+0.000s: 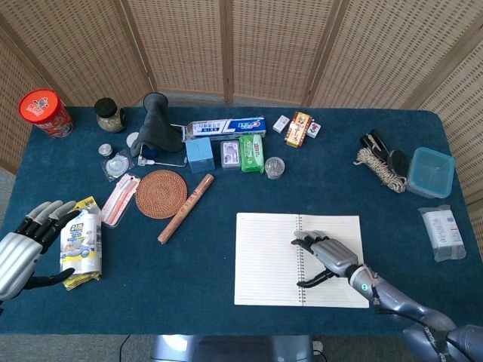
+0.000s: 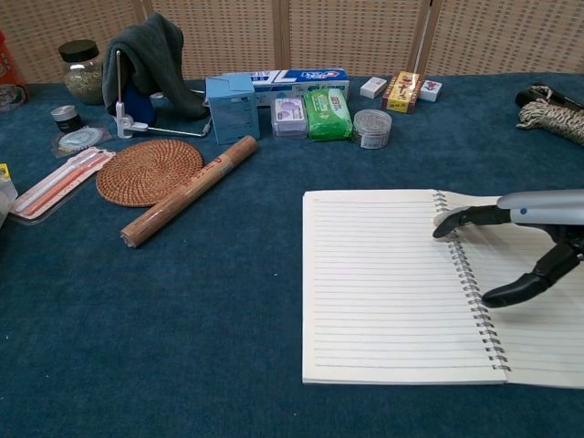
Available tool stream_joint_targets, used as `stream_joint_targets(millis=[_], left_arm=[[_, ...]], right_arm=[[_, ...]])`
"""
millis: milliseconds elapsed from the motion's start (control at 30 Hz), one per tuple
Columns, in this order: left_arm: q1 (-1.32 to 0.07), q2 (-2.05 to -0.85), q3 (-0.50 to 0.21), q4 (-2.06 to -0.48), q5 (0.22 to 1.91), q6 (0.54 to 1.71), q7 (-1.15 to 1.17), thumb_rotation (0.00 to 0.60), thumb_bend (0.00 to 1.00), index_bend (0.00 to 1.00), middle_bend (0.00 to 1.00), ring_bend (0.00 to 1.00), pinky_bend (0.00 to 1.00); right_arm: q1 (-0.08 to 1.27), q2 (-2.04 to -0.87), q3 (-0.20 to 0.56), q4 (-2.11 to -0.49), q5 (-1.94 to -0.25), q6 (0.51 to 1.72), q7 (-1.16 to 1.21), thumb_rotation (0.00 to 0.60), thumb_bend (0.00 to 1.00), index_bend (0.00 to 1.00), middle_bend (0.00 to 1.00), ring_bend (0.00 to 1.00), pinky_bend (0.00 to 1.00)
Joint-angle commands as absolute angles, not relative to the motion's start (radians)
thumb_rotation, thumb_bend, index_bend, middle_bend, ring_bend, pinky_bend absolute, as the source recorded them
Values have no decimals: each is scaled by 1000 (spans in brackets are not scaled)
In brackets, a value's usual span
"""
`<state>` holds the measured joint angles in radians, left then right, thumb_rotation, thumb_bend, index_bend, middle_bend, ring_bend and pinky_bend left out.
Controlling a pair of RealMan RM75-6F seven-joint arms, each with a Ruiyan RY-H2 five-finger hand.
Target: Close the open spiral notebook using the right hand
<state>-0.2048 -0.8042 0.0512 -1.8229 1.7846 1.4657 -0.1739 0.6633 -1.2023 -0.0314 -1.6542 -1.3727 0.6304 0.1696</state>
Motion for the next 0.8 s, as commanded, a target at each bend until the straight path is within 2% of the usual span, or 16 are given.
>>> stream_joint_targets(millis=[33,800], left_arm=[[-204,-804,52,-1823,1783,1465,-174,600,4,0,0,0,55],[-215,-826,53,-1819,1786,1443,-175,600,5,0,0,0,55]], right_arm=[[652,-1187,-46,-1657,-1375,636,168,303,0,100,80,0,0],[523,-1072,-180,-1684,-1486,734,238,299,0,95,81,0,0]])
